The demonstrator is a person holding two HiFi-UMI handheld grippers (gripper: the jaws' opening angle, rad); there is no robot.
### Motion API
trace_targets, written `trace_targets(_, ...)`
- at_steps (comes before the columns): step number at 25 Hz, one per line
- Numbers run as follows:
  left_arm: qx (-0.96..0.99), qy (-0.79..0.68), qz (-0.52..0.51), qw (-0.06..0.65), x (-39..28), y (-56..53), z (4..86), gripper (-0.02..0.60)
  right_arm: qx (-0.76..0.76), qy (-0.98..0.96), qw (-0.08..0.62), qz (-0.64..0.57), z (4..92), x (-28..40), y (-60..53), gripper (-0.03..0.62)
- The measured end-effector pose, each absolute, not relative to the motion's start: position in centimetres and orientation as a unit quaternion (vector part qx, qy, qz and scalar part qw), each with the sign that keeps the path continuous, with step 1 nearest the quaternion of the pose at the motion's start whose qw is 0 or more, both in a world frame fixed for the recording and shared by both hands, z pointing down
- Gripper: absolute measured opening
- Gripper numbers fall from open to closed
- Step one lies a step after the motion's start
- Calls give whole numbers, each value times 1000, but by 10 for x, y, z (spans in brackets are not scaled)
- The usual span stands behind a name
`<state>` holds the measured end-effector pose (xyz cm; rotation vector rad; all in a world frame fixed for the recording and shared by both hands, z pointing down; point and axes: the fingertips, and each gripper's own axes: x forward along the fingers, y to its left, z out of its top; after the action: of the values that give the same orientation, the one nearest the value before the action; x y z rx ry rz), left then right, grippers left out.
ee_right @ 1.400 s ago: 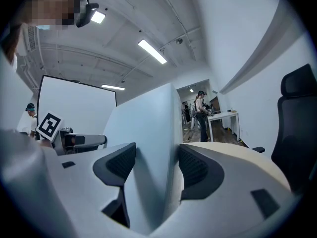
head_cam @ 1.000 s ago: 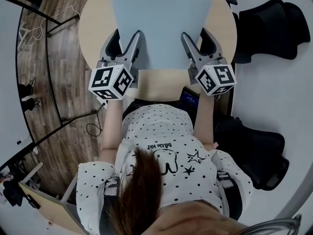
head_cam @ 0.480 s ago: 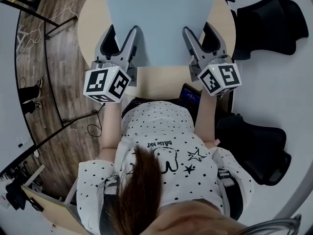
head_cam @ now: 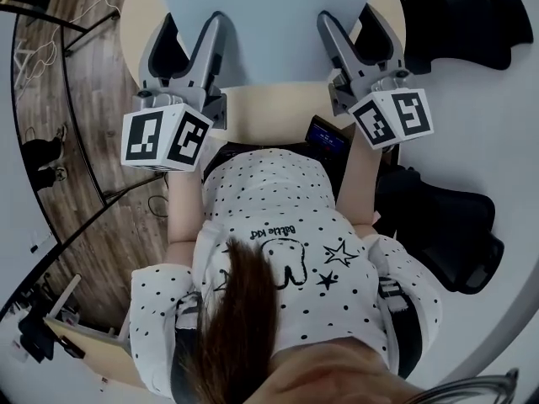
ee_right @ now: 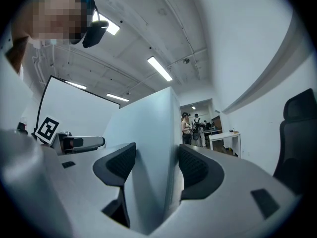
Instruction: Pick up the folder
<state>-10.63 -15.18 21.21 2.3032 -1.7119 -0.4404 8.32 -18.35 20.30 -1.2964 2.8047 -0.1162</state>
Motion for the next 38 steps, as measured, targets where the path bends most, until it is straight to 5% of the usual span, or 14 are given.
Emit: trace_targets(38,822,-523,-199,107,-124,-130,185,281,-451,891,52,-13,170,72,-147,265)
